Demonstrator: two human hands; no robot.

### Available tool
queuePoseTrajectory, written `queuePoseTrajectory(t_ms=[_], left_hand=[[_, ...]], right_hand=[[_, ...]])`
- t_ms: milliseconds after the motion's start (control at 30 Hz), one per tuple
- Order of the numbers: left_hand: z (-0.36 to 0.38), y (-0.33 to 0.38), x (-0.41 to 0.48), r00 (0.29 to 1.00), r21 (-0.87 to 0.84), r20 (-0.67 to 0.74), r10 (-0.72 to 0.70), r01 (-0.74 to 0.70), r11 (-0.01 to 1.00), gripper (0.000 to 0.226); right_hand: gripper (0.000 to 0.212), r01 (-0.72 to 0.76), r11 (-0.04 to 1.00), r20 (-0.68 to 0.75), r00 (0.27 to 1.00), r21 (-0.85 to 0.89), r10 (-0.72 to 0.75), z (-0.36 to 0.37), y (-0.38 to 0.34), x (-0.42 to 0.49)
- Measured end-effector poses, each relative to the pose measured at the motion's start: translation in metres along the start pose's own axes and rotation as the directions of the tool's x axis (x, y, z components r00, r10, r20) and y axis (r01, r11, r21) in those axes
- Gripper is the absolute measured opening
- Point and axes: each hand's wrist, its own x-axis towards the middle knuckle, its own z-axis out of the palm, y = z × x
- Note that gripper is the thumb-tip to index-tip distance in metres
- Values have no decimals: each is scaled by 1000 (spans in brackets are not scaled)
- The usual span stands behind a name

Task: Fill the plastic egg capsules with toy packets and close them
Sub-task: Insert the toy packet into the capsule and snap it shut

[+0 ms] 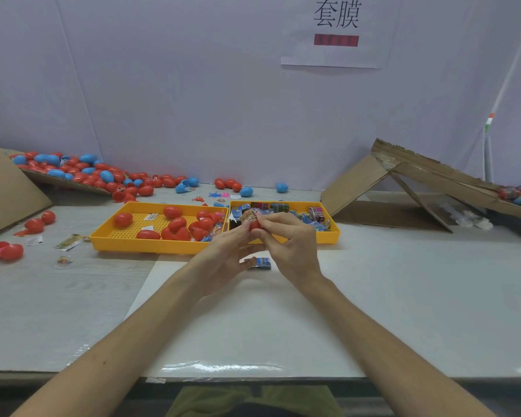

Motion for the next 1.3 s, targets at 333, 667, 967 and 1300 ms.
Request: queuePoseTrajectory(t_ms=[333,667,967,1300], left_hand=[[-7,-4,6,1000,20,18,-9,8,1000,35],[-6,0,4,1000,-65,23,-12,13,998,30],[-8,-2,4,998,12,54,14,-15,1000,27],[-3,-1,3,998,87,35,54,-57,995,17]], right_hand=[[25,73,994,-49,996,-80,-77,0,1,-1],[15,-219,973,-53,973,72,223,-5,-3,6],[10,-141,989,13,990,31,141,-6,1,5],[4,106,970,33,994,-217,-102,-9,0,5]])
